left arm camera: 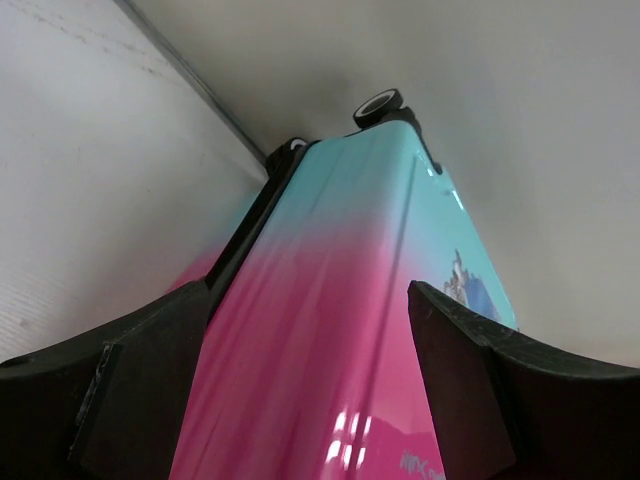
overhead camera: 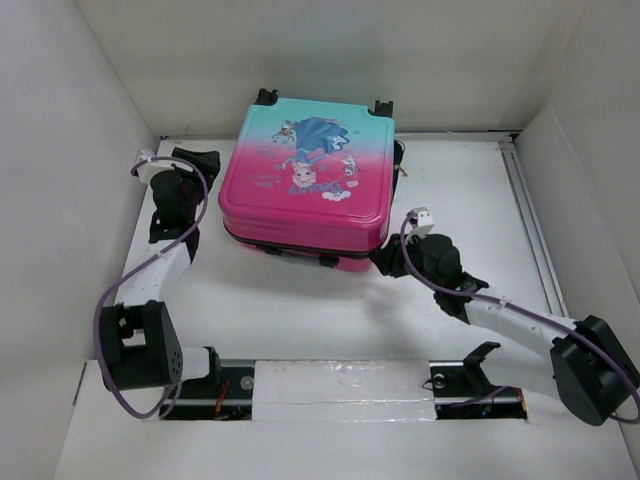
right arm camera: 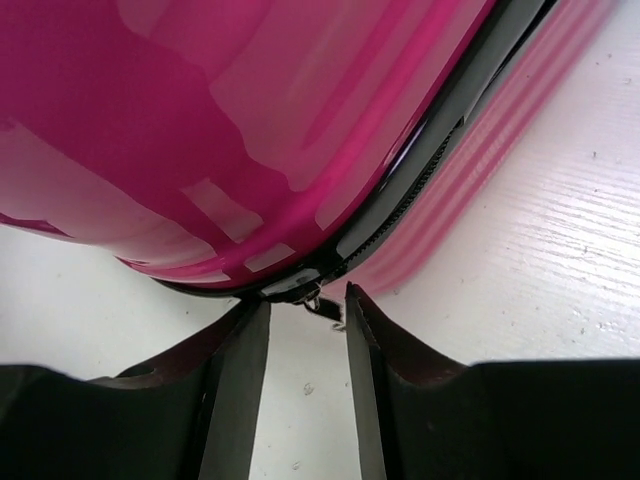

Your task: Pack the luggage

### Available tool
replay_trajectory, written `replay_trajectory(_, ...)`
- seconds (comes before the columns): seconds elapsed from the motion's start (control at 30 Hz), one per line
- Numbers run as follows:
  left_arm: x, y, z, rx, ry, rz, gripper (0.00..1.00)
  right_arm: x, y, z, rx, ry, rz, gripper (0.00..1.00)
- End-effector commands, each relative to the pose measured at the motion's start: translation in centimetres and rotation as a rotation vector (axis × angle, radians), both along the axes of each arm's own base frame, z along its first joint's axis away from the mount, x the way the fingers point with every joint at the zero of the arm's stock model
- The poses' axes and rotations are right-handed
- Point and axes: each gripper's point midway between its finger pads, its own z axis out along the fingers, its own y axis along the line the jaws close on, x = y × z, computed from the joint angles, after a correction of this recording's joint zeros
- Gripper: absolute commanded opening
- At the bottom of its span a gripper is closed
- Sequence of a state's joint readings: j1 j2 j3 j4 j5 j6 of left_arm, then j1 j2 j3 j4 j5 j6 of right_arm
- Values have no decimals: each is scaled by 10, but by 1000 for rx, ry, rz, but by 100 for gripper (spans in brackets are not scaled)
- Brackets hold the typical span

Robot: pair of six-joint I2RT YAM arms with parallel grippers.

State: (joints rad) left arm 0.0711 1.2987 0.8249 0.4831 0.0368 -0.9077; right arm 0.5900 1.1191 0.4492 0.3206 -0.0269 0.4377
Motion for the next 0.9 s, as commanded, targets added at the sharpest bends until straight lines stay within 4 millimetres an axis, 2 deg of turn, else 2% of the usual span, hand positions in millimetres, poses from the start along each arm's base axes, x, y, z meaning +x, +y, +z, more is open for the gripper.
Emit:
replay_trajectory(0.0,11,-8,13,-17,-45,-43,76,22,4,34,81,-150,-11,41)
replay_trajectory(0.1,16,-12,3,-22,-21,-67,76,26,8,35,96,-164,3,37)
replay_trajectory(0.2,20,-13,-6,-25,-6,-78,75,24,11,39,122,-196,24,17)
replay_trajectory(0.23,19,-13,-10,-26,3,-78,75,22,14,39,123,-195,33,6)
replay_trajectory(0.27,19,-15,-8,-18,-5,-88,74,24,12,43,133,-200,13,0)
replay_trajectory(0.33,18,-27,-17,-20,15,-115,74,15,15,41,131,-205,12,0)
replay_trajectory(0.37,18,-31,-14,-18,3,-125,72,12,15,48,143,-212,3,0)
replay_trajectory(0.4,18,-31,-23,-11,21,-126,72,8,13,40,132,-184,-13,0)
replay_trajectory(0.43,19,-39,-29,-14,35,-151,72,-2,19,37,129,-175,17,0)
replay_trajectory(0.47,18,-48,-27,-14,24,-176,72,-7,21,45,151,-181,11,0)
replay_trajectory(0.5,17,-48,-29,-14,24,-176,72,-13,20,33,129,-145,7,0)
replay_trajectory(0.53,12,-58,-39,-30,40,-201,71,-20,24,31,116,-138,12,0)
replay_trajectory(0.6,8,-72,-44,-39,34,-232,71,-30,28,20,93,-98,14,0)
replay_trajectory(0.63,3,-76,-55,-40,59,-241,71,-37,34,16,66,-79,27,0)
replay_trajectory(0.7,-1,-82,-51,-58,30,-251,71,-44,42,15,63,-69,46,0)
replay_trajectory(0.73,-4,-86,-57,-58,44,-260,71,-47,44,15,61,-71,52,0)
replay_trajectory(0.77,-3,-86,-55,-58,35,-260,71,-50,47,10,51,-61,65,0)
replay_trajectory(0.8,-7,-96,-50,-57,23,-285,71,-52,53,12,60,-57,74,0)
replay_trajectory(0.83,-9,-101,-54,-57,33,-296,70,-49,53,8,50,-52,65,0)
replay_trajectory(0.87,-10,-104,-54,-55,33,-297,70,-50,58,16,69,-67,77,0)
